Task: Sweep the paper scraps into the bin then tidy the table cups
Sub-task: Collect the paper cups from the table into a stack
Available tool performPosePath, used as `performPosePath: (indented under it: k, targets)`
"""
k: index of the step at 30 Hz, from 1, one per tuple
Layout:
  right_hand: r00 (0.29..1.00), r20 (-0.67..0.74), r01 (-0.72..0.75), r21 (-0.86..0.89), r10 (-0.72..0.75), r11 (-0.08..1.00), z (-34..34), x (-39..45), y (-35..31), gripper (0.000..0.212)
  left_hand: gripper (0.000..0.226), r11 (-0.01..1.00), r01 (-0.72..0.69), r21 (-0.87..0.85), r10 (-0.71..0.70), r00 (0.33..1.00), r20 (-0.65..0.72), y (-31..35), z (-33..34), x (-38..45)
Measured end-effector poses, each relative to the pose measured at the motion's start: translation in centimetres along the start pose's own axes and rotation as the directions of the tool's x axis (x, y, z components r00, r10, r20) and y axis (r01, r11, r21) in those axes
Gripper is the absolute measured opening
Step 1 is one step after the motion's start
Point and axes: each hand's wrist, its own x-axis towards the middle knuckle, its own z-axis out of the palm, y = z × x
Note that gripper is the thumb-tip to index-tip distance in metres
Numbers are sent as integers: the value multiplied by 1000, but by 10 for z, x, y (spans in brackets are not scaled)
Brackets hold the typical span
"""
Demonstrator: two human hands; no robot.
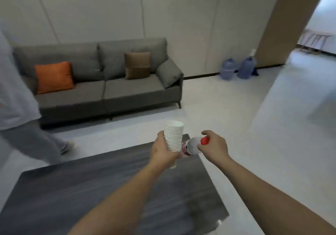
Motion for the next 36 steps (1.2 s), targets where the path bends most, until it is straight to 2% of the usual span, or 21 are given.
performPosePath:
  k: [2,5,8,11,18,23,27,30,36]
  targets:
    - [982,-137,-118,105,132,988,-75,-17,66,54,83,995,-95,-7,95,987,127,55,74,-15]
    - [891,-317,-251,249,324,935,-177,-55,160,54,81,976,-210,-59,218,922,321,130,179,-48]
    - [744,-457,-349,356,487,867,-260,-105,244,52,82,958,-263,-117,286,820,495,192,279,-87]
    - [560,-549,-414,463,621,783,-317,-164,318,50,81,937,-311,-156,335,686,646,239,374,-133]
    - [149,-569,-500,662,808,559,-393,-274,452,27,66,905,-364,-221,353,354,866,306,571,-243]
    - [-71,-543,-565,714,837,415,-447,-296,543,28,61,924,-305,-228,298,205,932,350,709,-287]
    - [-186,-491,-586,750,851,305,-497,-288,605,29,66,946,-278,-168,199,88,976,399,806,-294]
    - [-248,-478,-582,769,843,265,-536,-274,646,27,70,942,-301,-148,168,41,985,438,869,-294]
    - [-303,-389,-546,819,870,176,-582,-247,734,32,79,953,-290,-88,84,-27,996,476,969,-295]
